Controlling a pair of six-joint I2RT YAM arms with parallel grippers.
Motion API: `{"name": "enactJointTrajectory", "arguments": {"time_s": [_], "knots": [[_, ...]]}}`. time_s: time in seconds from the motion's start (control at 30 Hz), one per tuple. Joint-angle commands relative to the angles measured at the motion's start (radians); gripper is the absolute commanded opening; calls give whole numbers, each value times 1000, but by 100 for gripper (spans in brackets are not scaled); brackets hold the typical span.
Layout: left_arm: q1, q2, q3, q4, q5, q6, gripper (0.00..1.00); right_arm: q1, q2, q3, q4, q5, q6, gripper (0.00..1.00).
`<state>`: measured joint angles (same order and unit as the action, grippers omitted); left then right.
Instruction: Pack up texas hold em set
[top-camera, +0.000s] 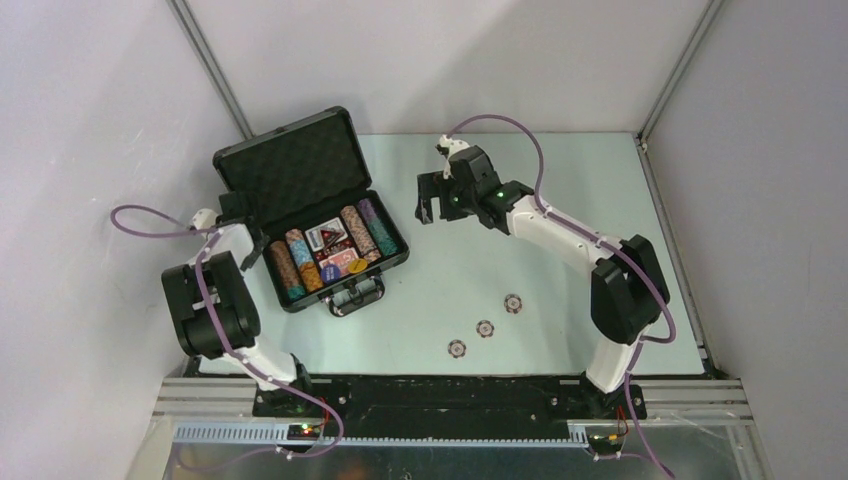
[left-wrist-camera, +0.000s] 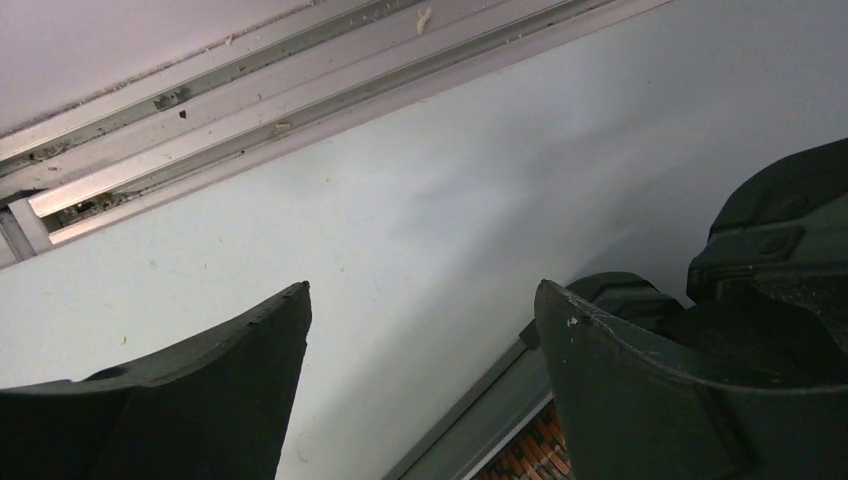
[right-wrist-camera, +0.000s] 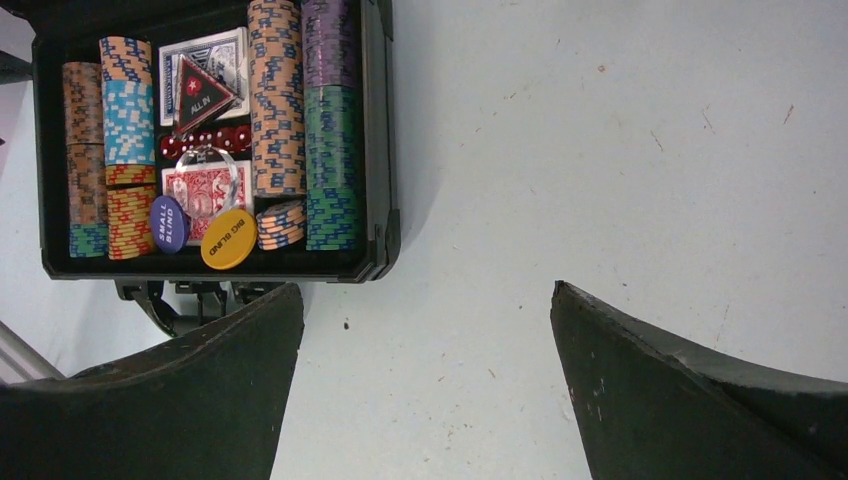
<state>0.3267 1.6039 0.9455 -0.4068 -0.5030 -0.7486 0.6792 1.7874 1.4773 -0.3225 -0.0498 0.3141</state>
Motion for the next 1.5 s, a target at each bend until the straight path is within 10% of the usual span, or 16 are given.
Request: {"name": "enactJointTrajectory", "arguments": {"time_s": [0.0,0.73,1.47], "knots": [[-74,84,27,93,330,14,89,-8,-57,-17,26,16,5,97],[-152,84,15,247,651,89,94,-32,-75,-48,30,16,14,97],[-500,146,90,210,662,98,92,-268,-235,-186,34,-13,75,97]]}}
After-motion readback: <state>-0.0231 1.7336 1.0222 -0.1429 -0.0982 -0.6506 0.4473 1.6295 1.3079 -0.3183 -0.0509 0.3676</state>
